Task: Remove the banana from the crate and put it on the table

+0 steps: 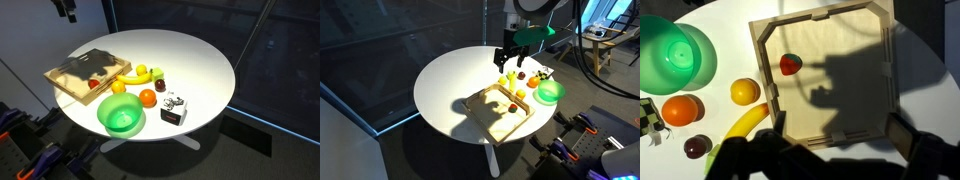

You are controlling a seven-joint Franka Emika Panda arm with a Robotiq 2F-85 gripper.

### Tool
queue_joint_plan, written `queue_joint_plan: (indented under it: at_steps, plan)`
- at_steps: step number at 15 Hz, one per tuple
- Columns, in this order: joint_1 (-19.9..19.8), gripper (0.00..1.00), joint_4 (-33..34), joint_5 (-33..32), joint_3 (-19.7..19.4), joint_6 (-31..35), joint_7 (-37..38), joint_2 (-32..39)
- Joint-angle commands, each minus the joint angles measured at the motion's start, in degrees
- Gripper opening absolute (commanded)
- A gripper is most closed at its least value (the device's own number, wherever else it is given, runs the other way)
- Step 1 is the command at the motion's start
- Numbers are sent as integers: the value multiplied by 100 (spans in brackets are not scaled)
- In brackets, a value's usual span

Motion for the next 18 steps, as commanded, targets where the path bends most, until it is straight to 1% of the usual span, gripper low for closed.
queue_joint_plan:
  at_steps: [1, 7, 8, 18]
  plan:
    - [-81, 100, -109, -44, 135, -188, 231, -321]
    - [-101, 100, -150, -100, 220, -279, 407, -526]
    - [-103, 100, -19, -9, 222, -208, 245, -316]
    - [-98, 100, -22, -10, 233, -206, 251, -284]
